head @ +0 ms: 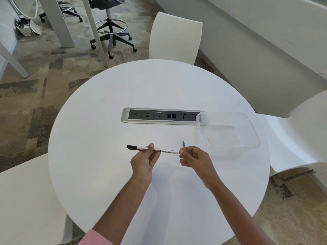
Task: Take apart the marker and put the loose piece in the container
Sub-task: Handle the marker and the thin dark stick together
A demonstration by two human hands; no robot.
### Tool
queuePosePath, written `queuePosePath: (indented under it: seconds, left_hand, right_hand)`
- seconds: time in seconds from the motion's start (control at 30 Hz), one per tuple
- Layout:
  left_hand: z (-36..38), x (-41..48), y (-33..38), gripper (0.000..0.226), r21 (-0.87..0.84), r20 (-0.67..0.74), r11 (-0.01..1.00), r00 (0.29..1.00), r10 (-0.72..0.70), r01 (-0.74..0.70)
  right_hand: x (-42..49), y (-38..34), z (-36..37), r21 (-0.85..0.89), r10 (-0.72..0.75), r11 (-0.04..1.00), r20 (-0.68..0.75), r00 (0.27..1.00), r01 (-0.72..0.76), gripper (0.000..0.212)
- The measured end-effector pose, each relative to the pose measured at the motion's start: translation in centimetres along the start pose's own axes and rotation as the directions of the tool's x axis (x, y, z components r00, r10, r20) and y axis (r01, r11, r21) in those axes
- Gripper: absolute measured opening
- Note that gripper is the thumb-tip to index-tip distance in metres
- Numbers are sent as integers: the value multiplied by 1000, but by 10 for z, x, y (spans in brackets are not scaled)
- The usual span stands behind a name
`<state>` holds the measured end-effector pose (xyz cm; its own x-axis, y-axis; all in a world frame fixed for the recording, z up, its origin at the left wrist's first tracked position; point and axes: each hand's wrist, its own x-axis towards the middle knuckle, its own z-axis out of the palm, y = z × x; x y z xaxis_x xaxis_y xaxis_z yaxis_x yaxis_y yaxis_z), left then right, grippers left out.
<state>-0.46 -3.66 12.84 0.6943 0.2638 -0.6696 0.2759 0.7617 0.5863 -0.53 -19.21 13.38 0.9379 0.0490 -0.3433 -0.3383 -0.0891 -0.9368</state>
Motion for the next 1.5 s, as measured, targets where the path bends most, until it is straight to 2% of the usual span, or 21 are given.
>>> queuePosePath:
  seconds: [0.07,0.23,0.37,0.5,0.67,0.77,0.83,1.07,1.17,1.27,1.33,1.5]
  left_hand:
    - [1,-1,0,12,7,5,1000,1000,4,-4]
    - [-1,-1,-1,12,1,7,1000,1000,6,-6]
    - [0,-1,-1,12,1,13,1000,1000,-1,1]
    - [-1,1,-2,11,19,36,1000,999,2,-3]
    - [-1,0,-6,7,34,189,999,982,-28,22]
    - [3,-4,-12,11,42,299,997,951,-75,66]
    - [4,-5,-13,14,19,323,997,943,-79,77]
    - [5,-5,-11,9,17,318,998,947,-56,53]
    - [5,-5,-11,9,13,311,999,949,-49,47]
    - [2,-4,-11,9,20,301,999,953,-45,41]
    - [1,-4,-12,9,15,296,999,954,-48,45]
    - [0,-9,-17,13,26,332,996,939,-94,90]
  right_hand:
    - [0,1,1,-19,-3,1000,-21,1000,2,11]
    - [0,-2,1,-14,-31,999,-18,999,30,20]
    - [0,-2,3,91,24,996,2,1000,-24,4]
    - [3,-1,7,54,49,997,-20,999,-48,14]
    - [1,-2,8,162,83,983,43,996,-89,11]
    - [1,-2,11,171,94,980,65,993,-104,10]
    - [1,-2,10,172,90,980,54,995,-98,9]
    - [-4,-1,10,138,41,990,-6,999,-39,18]
    - [-4,-1,10,189,87,978,0,996,-85,4]
    - [-4,0,10,166,137,976,33,990,-141,12]
    - [-4,0,10,161,128,978,40,991,-133,9]
    - [-4,0,9,285,115,950,60,992,-127,10]
